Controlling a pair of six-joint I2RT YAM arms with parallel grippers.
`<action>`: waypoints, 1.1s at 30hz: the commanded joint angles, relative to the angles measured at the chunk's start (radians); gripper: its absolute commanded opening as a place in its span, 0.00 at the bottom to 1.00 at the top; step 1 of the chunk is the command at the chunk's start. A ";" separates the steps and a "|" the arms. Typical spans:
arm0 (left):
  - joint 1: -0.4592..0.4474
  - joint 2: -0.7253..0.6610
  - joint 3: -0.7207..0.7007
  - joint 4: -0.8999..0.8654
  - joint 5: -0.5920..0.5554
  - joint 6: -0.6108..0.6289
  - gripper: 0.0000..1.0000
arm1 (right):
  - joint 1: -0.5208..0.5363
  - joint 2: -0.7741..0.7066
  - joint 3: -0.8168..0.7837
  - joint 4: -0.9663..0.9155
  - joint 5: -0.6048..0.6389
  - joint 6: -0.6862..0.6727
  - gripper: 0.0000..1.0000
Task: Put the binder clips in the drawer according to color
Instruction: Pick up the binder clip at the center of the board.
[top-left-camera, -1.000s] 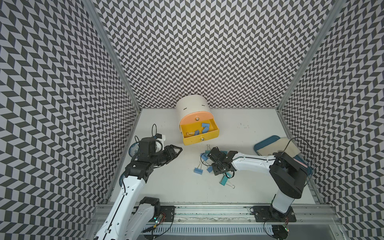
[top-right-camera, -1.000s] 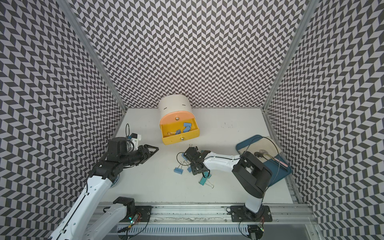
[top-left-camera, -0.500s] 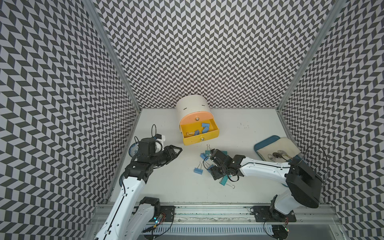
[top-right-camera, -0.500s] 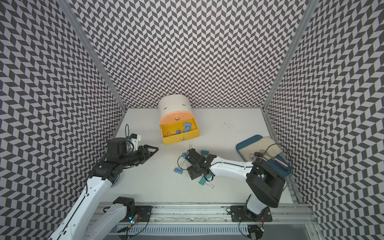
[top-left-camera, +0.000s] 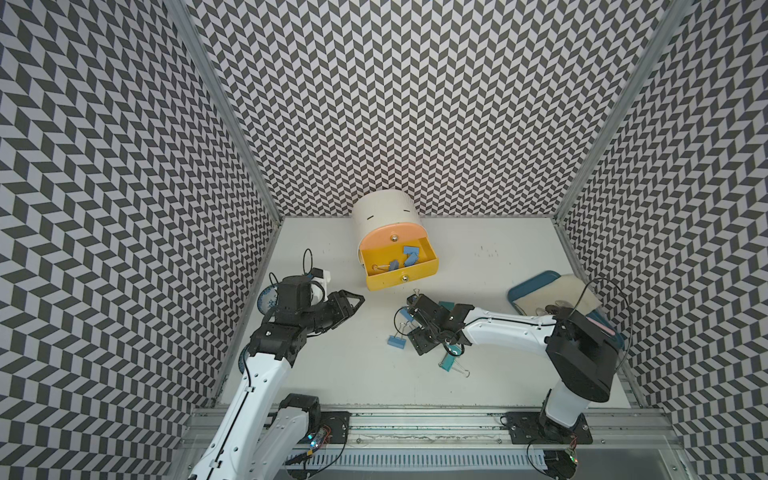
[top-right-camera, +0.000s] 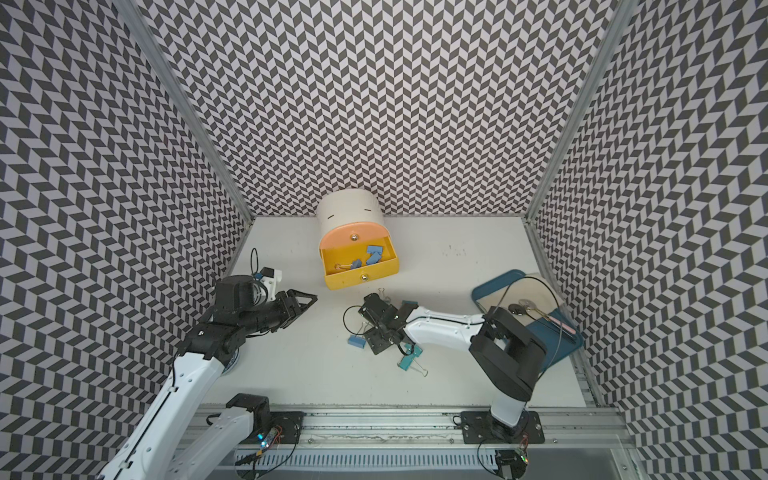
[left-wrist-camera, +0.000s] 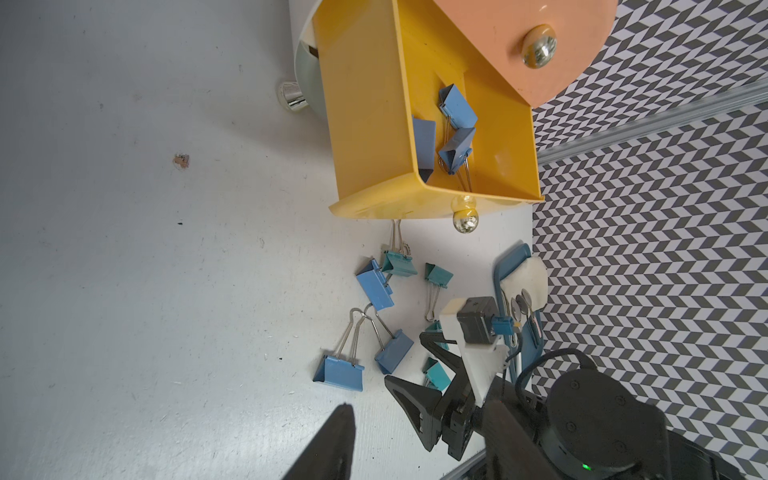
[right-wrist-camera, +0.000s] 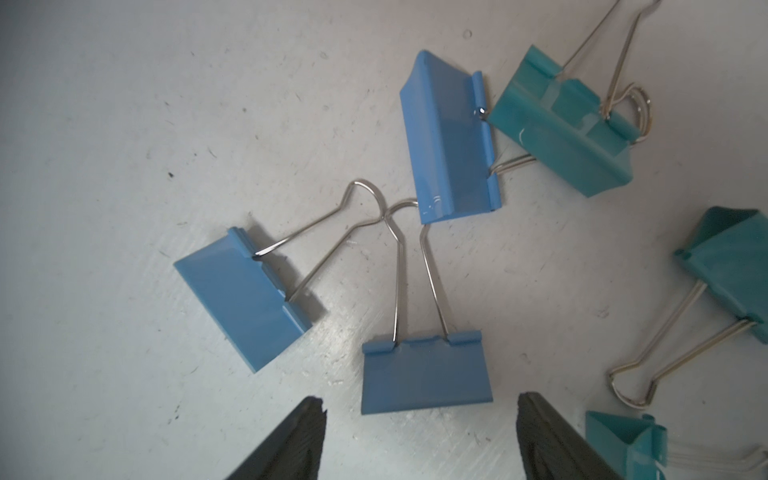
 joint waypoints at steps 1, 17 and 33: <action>0.005 -0.001 -0.006 0.011 0.000 0.003 0.54 | 0.006 0.028 0.028 0.008 0.024 -0.032 0.77; 0.005 0.002 -0.010 0.018 0.002 0.001 0.54 | 0.006 0.057 0.009 0.018 -0.012 -0.054 0.69; 0.005 0.005 -0.010 0.029 0.005 0.002 0.54 | 0.012 0.016 -0.001 -0.009 -0.009 -0.040 0.52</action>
